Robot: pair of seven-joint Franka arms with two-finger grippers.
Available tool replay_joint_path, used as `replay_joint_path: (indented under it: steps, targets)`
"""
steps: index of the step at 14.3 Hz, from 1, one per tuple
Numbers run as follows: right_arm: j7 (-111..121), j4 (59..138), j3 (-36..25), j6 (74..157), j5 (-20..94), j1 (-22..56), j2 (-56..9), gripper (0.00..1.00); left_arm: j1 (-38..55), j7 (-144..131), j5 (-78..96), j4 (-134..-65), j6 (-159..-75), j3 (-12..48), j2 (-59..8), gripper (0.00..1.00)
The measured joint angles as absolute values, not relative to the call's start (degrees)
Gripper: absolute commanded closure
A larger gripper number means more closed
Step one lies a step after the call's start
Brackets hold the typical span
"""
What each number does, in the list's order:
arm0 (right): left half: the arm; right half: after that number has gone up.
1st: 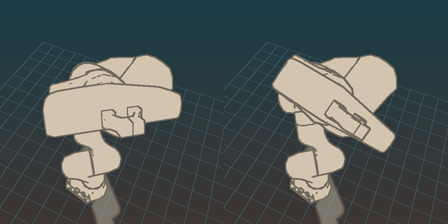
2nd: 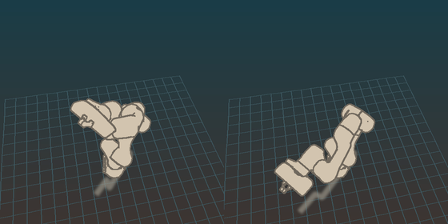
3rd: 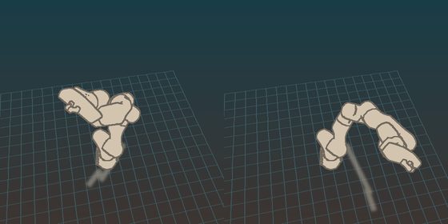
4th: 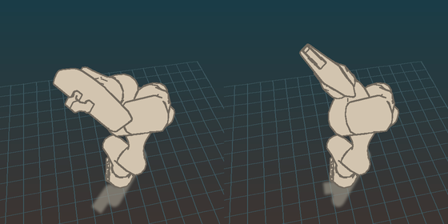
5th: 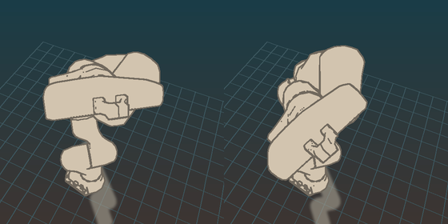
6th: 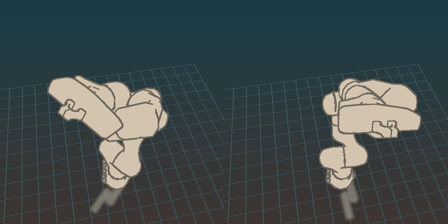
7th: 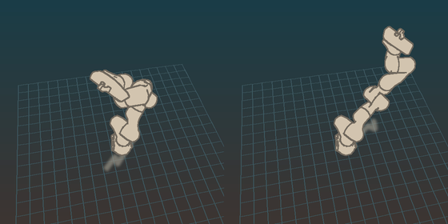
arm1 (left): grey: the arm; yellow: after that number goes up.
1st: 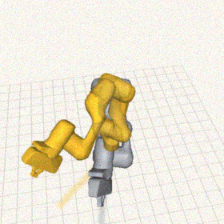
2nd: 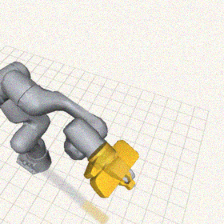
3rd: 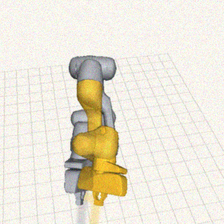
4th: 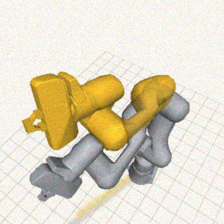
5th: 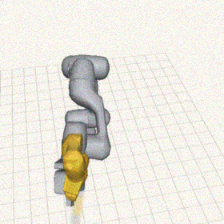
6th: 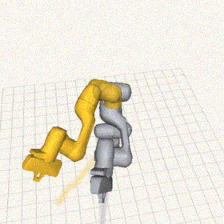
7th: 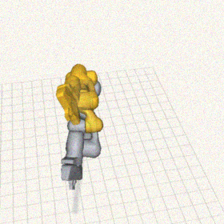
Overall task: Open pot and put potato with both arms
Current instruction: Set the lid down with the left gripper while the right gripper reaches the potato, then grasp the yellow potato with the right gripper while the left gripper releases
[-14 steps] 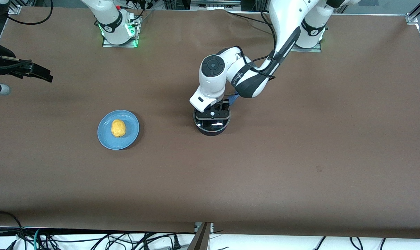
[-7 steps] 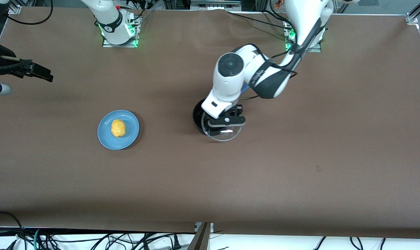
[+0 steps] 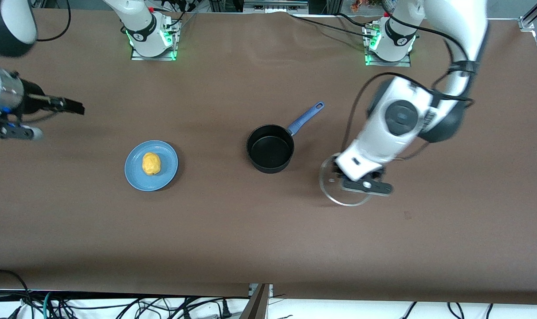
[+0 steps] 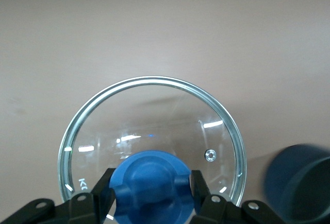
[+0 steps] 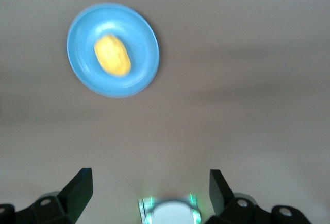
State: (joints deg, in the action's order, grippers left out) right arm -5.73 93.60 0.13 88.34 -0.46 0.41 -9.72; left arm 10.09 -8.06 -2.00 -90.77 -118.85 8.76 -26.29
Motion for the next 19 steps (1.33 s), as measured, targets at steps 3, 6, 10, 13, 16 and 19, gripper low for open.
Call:
replay_joint_path:
  steps: [3, 6, 10, 13, 16, 19]
  targets:
    - [-3.3, 94.0, 0.4, 96.4, -0.2, 3.6, -17.6, 0.00, 6.1, 14.0, 3.8, -94.3, -119.5, 0.4, -25.5, 0.48]
    - [0.5, 95.9, 0.6, 105.8, -0.2, 6.5, -23.6, 0.00, 3.0, 31.4, 6.0, -99.5, -125.2, -6.6, -25.6, 0.48]
    - [1.8, 109.0, 0.6, 126.5, -0.2, 7.0, -24.6, 0.00, -1.7, 40.7, 6.0, -105.0, -130.5, -8.8, -26.3, 0.48]
    - [2.4, 115.3, 0.6, 134.6, -0.2, 7.1, -25.0, 0.00, -5.5, 44.7, 6.8, -105.8, -132.4, -8.9, -28.4, 0.47]
    - [2.5, 116.1, 0.7, 136.7, -0.2, 7.9, -26.5, 0.22, -8.7, 50.4, 11.6, -106.1, -134.2, -9.0, -31.7, 0.47]
    - [2.5, 116.1, 0.7, 137.5, -0.2, 8.3, -27.7, 0.69, -9.6, 51.7, 14.0, -106.1, -135.1, -8.9, -33.6, 0.00]
